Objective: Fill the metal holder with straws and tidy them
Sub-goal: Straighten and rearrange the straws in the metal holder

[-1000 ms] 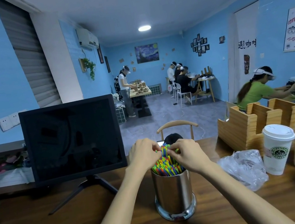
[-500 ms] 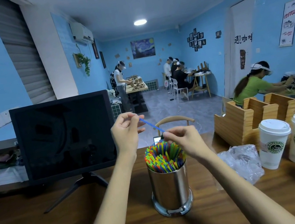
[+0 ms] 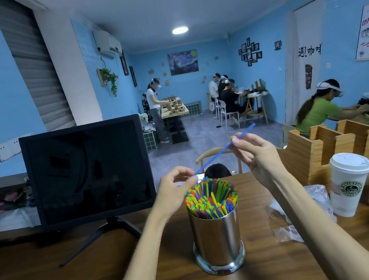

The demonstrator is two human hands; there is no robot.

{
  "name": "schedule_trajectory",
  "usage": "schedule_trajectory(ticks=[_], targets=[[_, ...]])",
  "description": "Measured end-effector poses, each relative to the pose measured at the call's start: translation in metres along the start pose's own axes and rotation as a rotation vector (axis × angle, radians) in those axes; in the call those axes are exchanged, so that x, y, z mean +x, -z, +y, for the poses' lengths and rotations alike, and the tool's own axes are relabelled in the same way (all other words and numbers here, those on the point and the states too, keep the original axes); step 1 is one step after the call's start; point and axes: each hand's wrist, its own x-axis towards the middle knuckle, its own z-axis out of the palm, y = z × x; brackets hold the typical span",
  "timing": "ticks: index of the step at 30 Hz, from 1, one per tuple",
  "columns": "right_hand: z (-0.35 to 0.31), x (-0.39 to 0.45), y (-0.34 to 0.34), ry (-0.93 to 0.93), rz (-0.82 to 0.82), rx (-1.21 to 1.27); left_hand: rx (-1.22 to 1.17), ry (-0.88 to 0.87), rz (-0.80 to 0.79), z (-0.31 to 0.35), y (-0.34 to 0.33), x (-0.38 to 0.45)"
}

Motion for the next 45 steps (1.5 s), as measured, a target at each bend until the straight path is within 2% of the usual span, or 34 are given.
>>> schedule_trajectory(ticks=[2,4,7,11,18,21,25,28,31,34,37,42,45], targets=[[0.007,0.001,-0.007,0.129,0.048,-0.086,0.079,0.011,-0.124,0.003,-0.003,-0.004],[0.015,0.002,-0.012,0.291,0.065,-0.279,0.177,0.011,-0.153,0.005,-0.003,-0.007],[0.031,0.005,-0.008,0.424,-0.044,-0.683,0.318,-0.030,-0.151,0.009,0.007,-0.012],[0.063,0.002,0.002,0.380,-0.266,-1.157,0.440,0.012,-0.279,0.018,0.015,-0.018],[0.070,0.001,-0.001,0.375,-0.417,-1.461,0.545,-0.021,-0.247,0.017,0.012,-0.019],[0.071,0.002,-0.003,0.381,-0.402,-1.493,0.610,-0.060,-0.197,0.011,0.009,-0.019],[0.071,-0.003,-0.002,0.415,-0.322,-1.376,0.673,-0.165,-0.169,0.011,0.003,-0.022],[0.066,-0.005,-0.001,0.429,-0.259,-1.315,0.591,-0.186,-0.124,0.013,0.004,-0.020],[0.057,-0.008,-0.004,0.437,-0.244,-1.255,0.411,-0.173,-0.012,0.023,0.008,-0.013],[0.046,-0.017,-0.011,0.309,-0.389,-1.102,0.127,-0.155,0.111,0.036,0.013,-0.005],[0.045,-0.025,-0.017,0.171,-0.538,-1.053,-0.025,-0.169,0.210,0.046,0.014,0.003],[0.052,-0.021,-0.014,0.169,-0.620,-1.144,-0.190,-0.220,0.311,0.064,0.025,0.010],[0.048,-0.016,-0.009,0.162,-0.594,-1.078,-0.241,-0.264,0.360,0.071,0.038,0.011]])
